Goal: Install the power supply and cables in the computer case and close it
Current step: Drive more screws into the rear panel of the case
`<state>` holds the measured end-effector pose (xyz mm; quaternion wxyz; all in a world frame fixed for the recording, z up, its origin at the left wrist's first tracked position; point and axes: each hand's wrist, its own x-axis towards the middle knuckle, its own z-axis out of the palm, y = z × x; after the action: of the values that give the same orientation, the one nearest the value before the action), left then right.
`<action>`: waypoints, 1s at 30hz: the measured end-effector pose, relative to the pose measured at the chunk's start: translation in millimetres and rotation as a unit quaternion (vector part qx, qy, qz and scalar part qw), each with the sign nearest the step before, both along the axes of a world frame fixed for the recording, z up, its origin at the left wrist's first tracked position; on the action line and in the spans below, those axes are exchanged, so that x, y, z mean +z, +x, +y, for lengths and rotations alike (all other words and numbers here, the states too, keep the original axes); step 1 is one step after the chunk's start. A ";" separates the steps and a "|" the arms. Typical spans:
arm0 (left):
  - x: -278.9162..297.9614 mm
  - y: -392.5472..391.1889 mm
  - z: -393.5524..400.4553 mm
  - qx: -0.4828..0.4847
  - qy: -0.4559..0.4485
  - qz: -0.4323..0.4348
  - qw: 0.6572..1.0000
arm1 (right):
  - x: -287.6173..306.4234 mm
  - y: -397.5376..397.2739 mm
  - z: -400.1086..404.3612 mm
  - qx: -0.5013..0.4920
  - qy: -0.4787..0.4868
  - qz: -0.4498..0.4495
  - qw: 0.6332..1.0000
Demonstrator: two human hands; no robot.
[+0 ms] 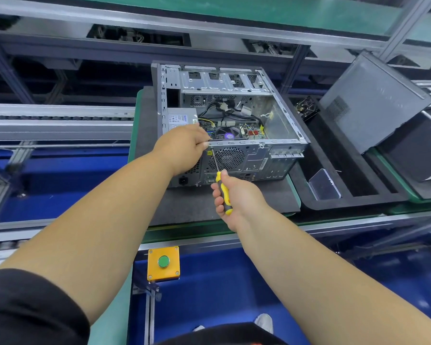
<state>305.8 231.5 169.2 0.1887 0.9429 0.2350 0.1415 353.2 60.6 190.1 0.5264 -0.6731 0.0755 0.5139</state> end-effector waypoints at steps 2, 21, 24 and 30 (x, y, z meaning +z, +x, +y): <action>-0.3 0.0 0.3 -0.003 0.009 -0.002 1.000 | 3.0 1.1 0.3 0.000 0.006 0.014 1.000; -0.6 -1.6 -7.3 0.023 0.005 -0.016 1.000 | 11.4 26.5 -23.7 0.021 0.087 0.125 0.988; -2.0 2.7 -11.3 0.066 0.011 -0.021 0.998 | 11.6 42.3 -36.3 0.029 0.124 0.102 0.987; -1.8 7.9 -18.5 0.099 0.032 -0.012 0.994 | 17.6 81.0 -55.3 0.015 0.217 0.080 0.973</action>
<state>313.7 213.0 167.5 0.1460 0.9188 0.3202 0.1785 434.2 5.3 207.7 0.6444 -0.5006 -0.0063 0.5780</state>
